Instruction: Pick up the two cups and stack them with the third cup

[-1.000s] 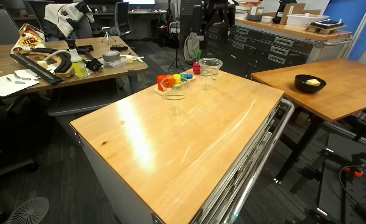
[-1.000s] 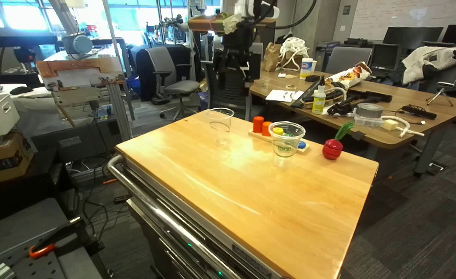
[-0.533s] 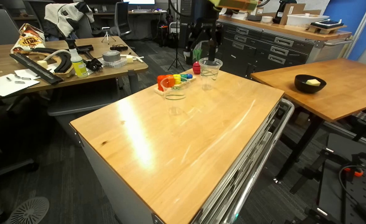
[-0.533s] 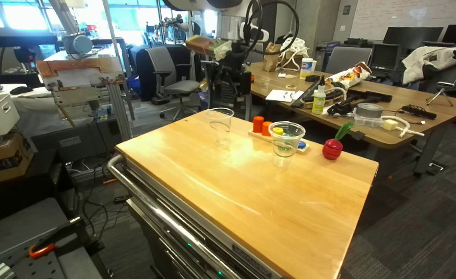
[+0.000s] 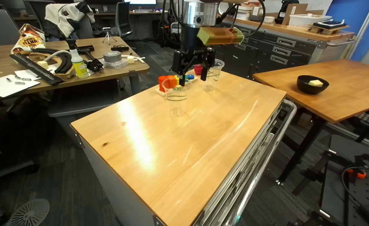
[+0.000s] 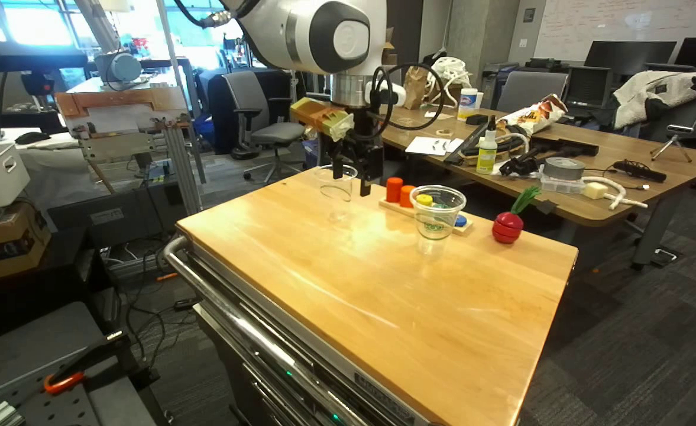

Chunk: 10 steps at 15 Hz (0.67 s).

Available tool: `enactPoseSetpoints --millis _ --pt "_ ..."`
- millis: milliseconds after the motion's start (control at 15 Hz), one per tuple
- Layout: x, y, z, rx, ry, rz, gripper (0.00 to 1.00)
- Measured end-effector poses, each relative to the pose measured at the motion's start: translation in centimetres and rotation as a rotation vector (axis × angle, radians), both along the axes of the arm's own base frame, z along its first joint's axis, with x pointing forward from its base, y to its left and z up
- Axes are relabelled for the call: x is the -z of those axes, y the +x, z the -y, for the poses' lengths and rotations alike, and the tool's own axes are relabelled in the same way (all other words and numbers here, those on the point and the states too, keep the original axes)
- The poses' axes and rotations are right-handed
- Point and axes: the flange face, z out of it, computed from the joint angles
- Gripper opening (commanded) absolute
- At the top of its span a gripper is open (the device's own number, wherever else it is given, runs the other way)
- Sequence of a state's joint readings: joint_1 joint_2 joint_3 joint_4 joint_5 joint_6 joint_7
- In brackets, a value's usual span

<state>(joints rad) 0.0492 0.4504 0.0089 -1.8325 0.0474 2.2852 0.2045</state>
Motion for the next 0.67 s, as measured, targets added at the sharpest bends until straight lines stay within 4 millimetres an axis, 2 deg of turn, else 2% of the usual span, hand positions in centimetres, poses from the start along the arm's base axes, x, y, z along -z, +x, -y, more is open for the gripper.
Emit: enactPoseSetpoints --millis 467,600,667 --pt "1.9 -0.9 -0.4 -0.008 -0.003 -0.044 0.18" --pt "2.2 -1.1 -0.4 -0.008 -0.003 -0.058 0.05" --pt "2.2 -1.2 -0.4 -0.008 -0.003 -0.061 0.01"
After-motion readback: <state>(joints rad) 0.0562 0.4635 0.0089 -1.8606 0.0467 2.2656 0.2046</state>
